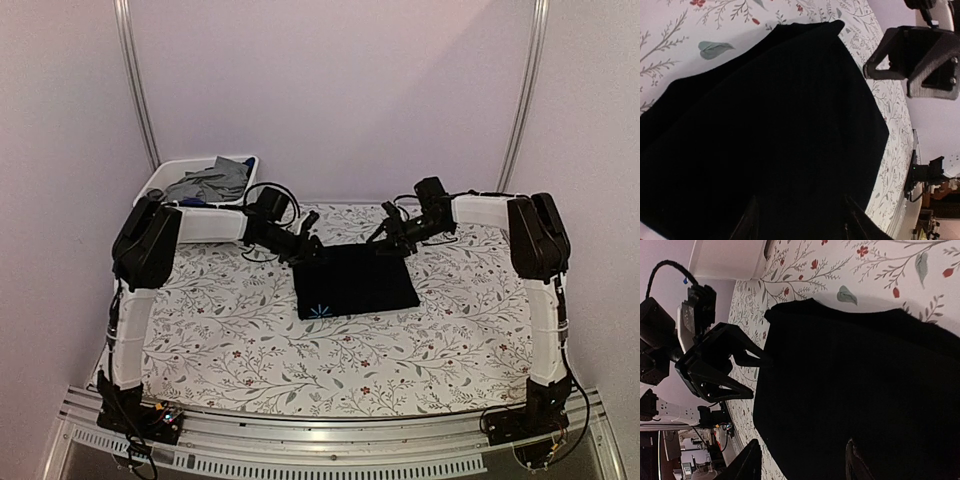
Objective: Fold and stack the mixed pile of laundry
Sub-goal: Move the square-folded T-shirt to the center of the board.
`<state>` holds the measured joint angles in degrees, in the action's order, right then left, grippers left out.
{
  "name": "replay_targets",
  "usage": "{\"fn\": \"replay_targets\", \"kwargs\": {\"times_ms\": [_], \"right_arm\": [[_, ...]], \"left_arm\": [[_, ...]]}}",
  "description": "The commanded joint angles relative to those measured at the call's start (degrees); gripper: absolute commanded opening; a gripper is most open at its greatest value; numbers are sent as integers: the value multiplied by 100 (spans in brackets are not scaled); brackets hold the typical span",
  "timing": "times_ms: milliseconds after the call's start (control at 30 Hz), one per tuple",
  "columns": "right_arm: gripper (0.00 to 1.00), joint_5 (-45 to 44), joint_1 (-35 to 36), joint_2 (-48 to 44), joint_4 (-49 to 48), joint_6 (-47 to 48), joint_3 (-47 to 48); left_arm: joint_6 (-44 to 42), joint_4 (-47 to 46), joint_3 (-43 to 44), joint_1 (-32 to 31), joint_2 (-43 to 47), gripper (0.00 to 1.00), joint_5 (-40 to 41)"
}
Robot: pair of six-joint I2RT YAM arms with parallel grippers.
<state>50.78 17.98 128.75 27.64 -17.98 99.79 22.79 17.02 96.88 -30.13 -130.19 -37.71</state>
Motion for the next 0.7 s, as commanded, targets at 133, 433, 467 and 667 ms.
{"fn": "replay_targets", "kwargs": {"times_ms": [133, 433, 467, 667], "right_arm": [[54, 492, 328, 500, -673, 0, -1190], [54, 862, 801, -1078, -883, -77, -3105], [54, 934, 797, -1263, -808, -21, -3122], [54, 972, 773, -1595, -717, -4, -2578]], "left_arm": [[206, -674, -1209, 79, 104, 53, -233], [244, -1443, -4081, 59, 2075, 53, -411], [231, -1458, -4221, 60, 2276, 53, -439], [43, -1447, -3920, 52, 2644, 53, -752]]}}
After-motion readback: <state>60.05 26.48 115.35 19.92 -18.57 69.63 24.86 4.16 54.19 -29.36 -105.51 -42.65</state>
